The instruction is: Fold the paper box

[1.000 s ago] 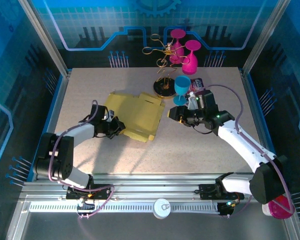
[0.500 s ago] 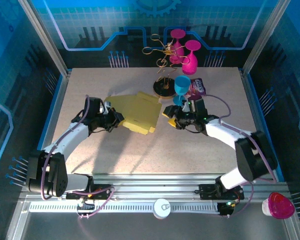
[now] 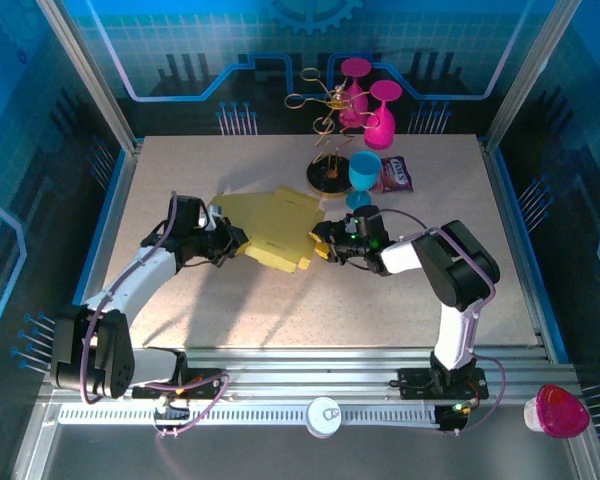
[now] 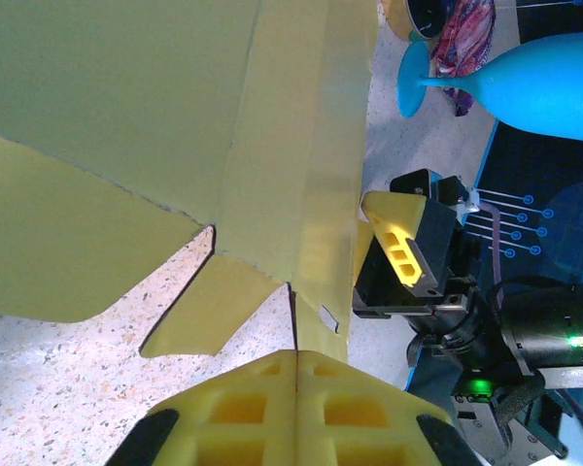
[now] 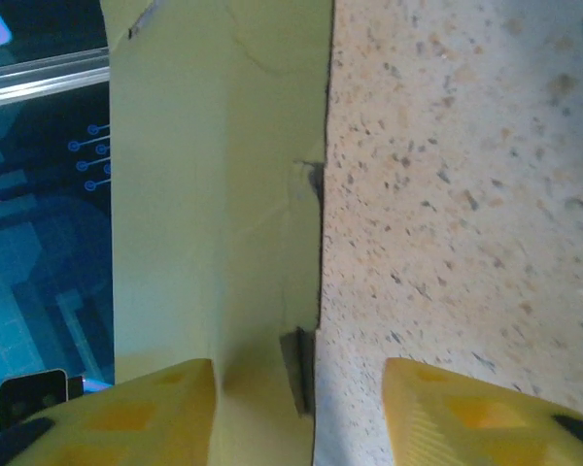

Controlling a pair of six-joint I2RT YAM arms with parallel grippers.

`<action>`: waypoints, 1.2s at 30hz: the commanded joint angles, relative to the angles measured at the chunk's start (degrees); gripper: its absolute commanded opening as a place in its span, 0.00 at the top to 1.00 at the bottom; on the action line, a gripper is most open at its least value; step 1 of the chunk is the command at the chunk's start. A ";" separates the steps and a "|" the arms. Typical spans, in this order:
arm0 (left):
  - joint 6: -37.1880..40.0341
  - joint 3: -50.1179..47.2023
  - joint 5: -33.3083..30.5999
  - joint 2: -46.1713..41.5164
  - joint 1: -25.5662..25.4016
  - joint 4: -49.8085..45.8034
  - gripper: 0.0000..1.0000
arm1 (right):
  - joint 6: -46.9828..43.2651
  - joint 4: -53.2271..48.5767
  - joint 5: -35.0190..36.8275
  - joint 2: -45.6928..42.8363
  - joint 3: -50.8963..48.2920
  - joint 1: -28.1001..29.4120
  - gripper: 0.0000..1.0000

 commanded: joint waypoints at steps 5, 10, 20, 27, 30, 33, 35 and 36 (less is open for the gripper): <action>-0.94 2.55 2.23 -1.61 0.73 -3.07 1.00 | 4.62 9.48 5.19 -1.18 -1.80 1.31 0.89; 2.21 7.47 -3.64 -4.32 1.68 -11.70 0.57 | 6.97 5.34 10.85 -9.32 -2.01 2.92 1.00; 5.06 31.55 -27.13 -8.59 1.78 -32.51 0.47 | -1.17 -47.95 27.78 -28.70 23.27 9.59 1.00; 3.82 38.89 -21.65 -5.95 1.83 -31.80 0.47 | 3.35 -88.93 48.11 -30.77 47.42 14.61 1.00; 3.52 39.22 -18.95 -5.02 1.78 -31.71 0.48 | 8.42 -110.87 55.76 -27.02 61.47 16.91 1.00; 3.07 38.31 -16.39 -4.59 1.70 -30.49 0.49 | 12.03 -123.20 57.53 -22.93 68.65 18.20 1.00; 2.51 37.91 -14.32 -3.94 1.56 -29.64 0.50 | 12.54 -121.08 56.91 -22.30 66.08 18.37 1.00; 2.01 37.98 -12.85 -3.33 1.38 -29.09 0.51 | 12.95 -117.38 56.70 -22.68 63.14 18.34 1.00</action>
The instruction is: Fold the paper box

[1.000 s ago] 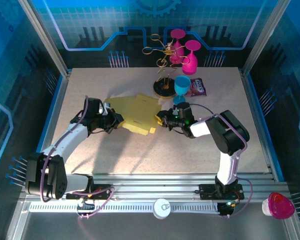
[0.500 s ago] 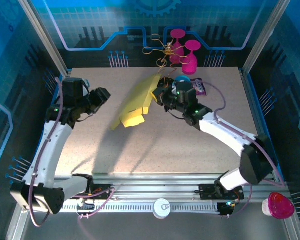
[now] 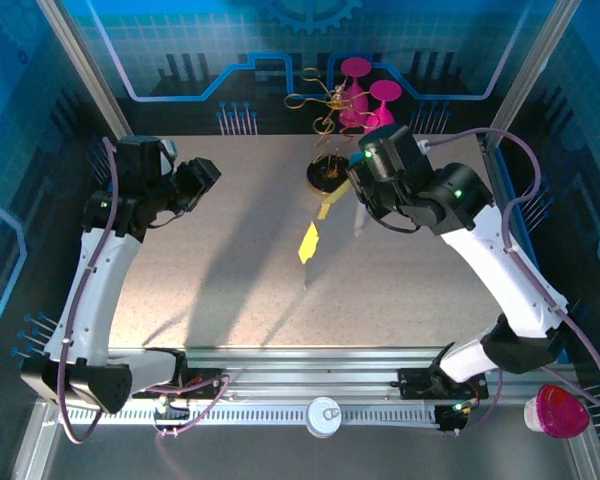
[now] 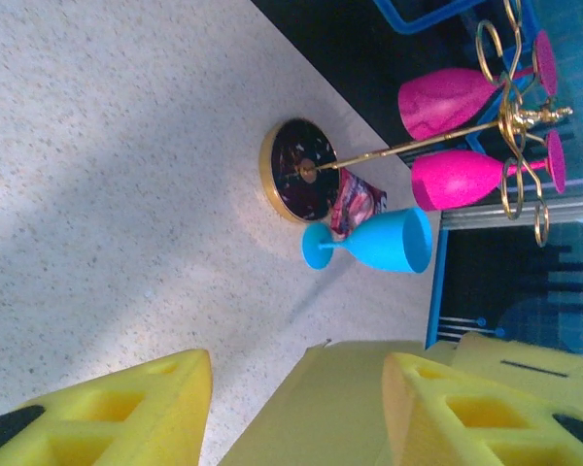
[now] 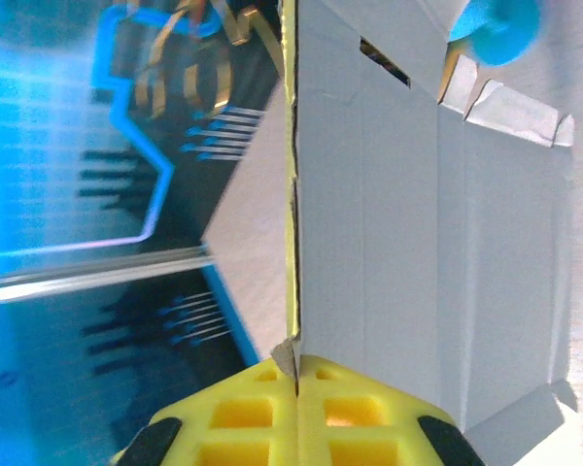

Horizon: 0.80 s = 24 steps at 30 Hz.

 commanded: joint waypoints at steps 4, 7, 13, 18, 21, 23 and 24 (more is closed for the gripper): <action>-5.20 1.89 9.03 3.12 -2.82 2.69 0.56 | 3.32 11.07 2.18 1.43 -16.53 -1.68 1.00; -11.59 2.06 10.67 4.25 -7.52 6.86 0.58 | 1.48 19.89 -0.18 2.65 -20.03 -3.62 1.00; -24.03 1.41 6.43 7.00 -18.82 10.33 0.62 | 1.31 21.42 -2.43 4.15 -20.54 -5.25 1.00; -35.82 1.08 3.25 9.12 -24.31 12.13 0.72 | 2.60 21.90 -2.93 4.63 -20.88 -5.69 1.00; -39.55 1.79 1.85 9.61 -25.88 12.65 0.75 | 2.60 22.30 -3.02 4.29 -20.92 -6.41 1.00; -41.36 2.73 1.21 10.02 -26.75 11.17 0.76 | 2.98 22.78 -3.60 3.90 -21.28 -7.12 1.00; -41.94 3.32 1.27 10.31 -26.92 9.99 0.76 | 3.31 23.07 -3.92 3.72 -21.55 -7.48 1.00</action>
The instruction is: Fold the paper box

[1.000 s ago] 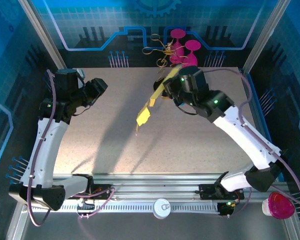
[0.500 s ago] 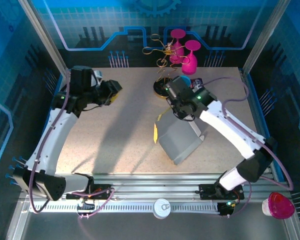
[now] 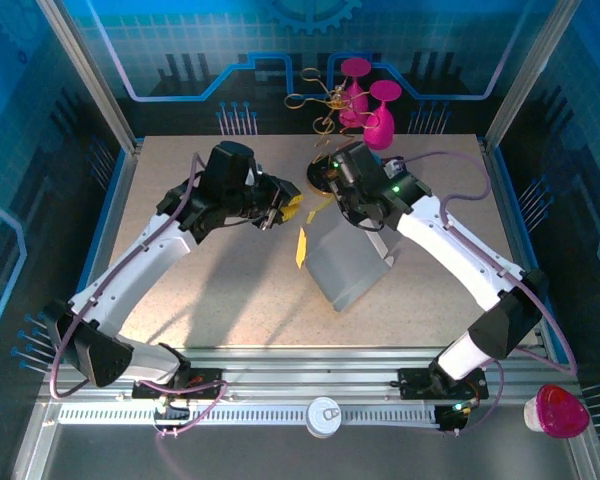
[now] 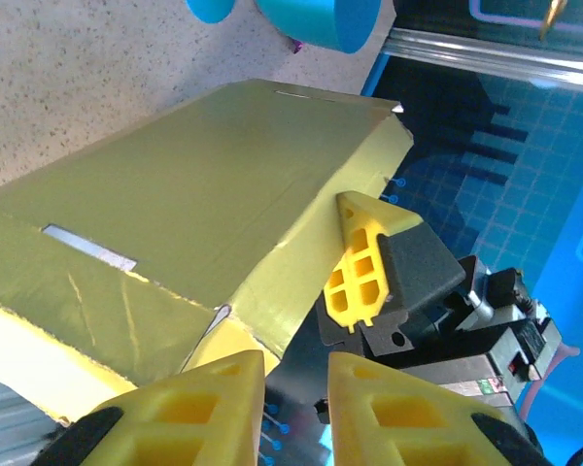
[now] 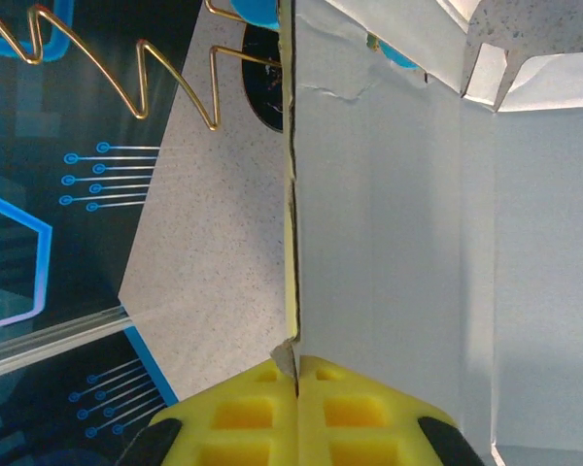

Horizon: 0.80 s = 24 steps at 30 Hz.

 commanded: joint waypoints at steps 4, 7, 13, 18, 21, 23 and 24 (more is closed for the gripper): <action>-9.59 3.16 -1.80 0.85 -1.73 -1.97 0.76 | 2.05 2.03 -0.92 -1.71 -1.30 -2.41 1.00; -12.35 4.11 -1.66 1.66 -2.31 -1.78 0.76 | 2.34 2.23 -1.60 -1.72 -1.12 -2.68 1.00; -15.18 7.63 -1.20 4.38 -3.55 -5.36 0.75 | 2.88 2.99 -2.15 -1.62 -0.91 -2.77 1.00; -15.48 9.66 -1.97 5.70 -3.86 -7.29 0.74 | 3.82 2.86 -2.79 -1.94 -0.67 -2.81 1.00; -15.21 10.82 -2.13 6.53 -3.94 -7.91 0.72 | 4.27 2.82 -2.86 -2.39 -0.55 -2.80 1.00; -15.22 11.00 -2.03 7.01 -3.86 -7.47 0.71 | 4.35 2.69 -2.81 -2.59 -0.38 -2.84 1.00; -15.26 11.30 -1.92 7.37 -3.90 -7.57 0.71 | 4.38 2.73 -2.78 -2.76 -0.39 -2.85 1.00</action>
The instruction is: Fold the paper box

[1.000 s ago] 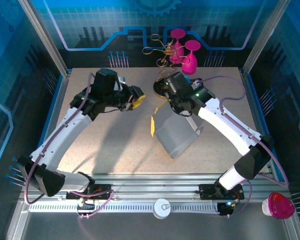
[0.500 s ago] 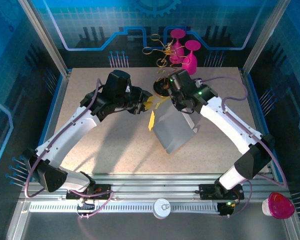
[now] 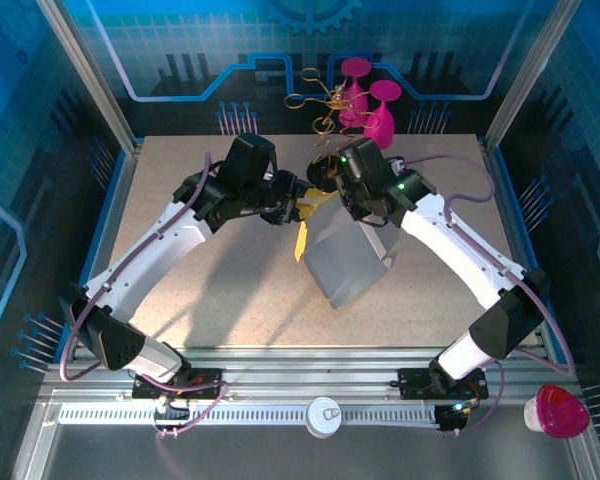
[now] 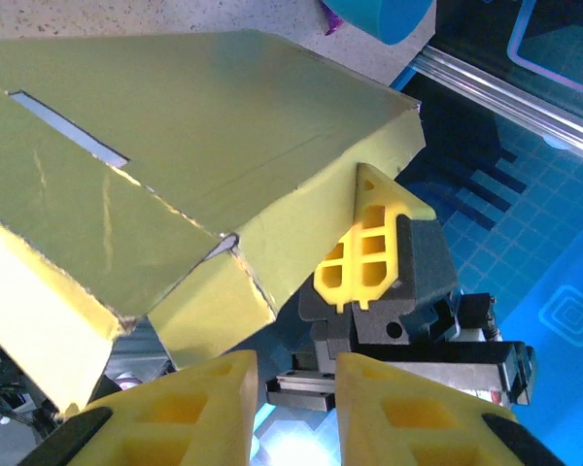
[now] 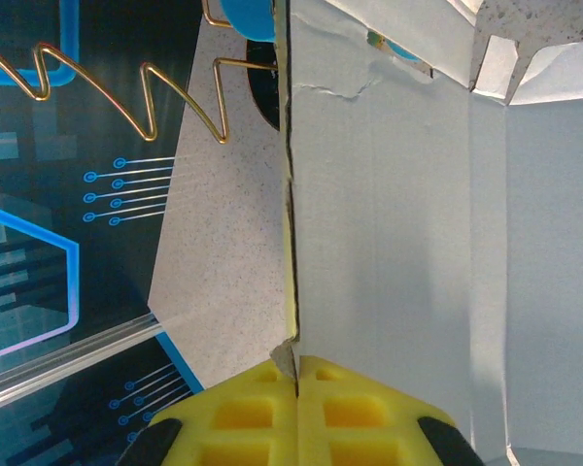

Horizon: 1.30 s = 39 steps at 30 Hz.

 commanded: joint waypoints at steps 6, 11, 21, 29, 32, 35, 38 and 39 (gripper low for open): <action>0.79 5.12 -0.59 2.53 -0.45 -4.77 0.68 | 1.58 0.42 0.24 -2.92 0.85 -0.73 1.00; 0.48 5.45 -0.37 3.20 -0.50 -4.22 0.66 | 1.51 0.59 -0.04 -3.23 0.96 -0.75 1.00; 0.46 7.78 0.37 5.65 -0.82 -3.56 0.64 | 1.55 1.47 -0.11 -3.80 0.72 0.02 1.00; 1.26 8.36 -0.06 6.81 -0.85 -3.21 0.75 | 2.00 1.56 -0.14 -4.10 0.24 0.67 1.00; 1.41 8.06 -0.62 6.47 -0.82 -3.30 0.83 | 2.10 1.77 0.23 -4.46 -0.24 0.67 1.00; 1.51 7.27 -1.17 5.72 -0.56 -2.98 0.91 | 2.20 2.55 0.34 -4.81 -0.92 0.68 1.00; 1.66 6.20 -1.20 5.11 -0.08 -2.52 1.00 | 3.20 4.11 -0.06 -5.33 -2.33 0.67 1.00; 1.61 5.85 -1.05 4.93 0.11 -2.26 1.00 | 3.55 4.94 -0.31 -5.58 -3.10 0.68 1.00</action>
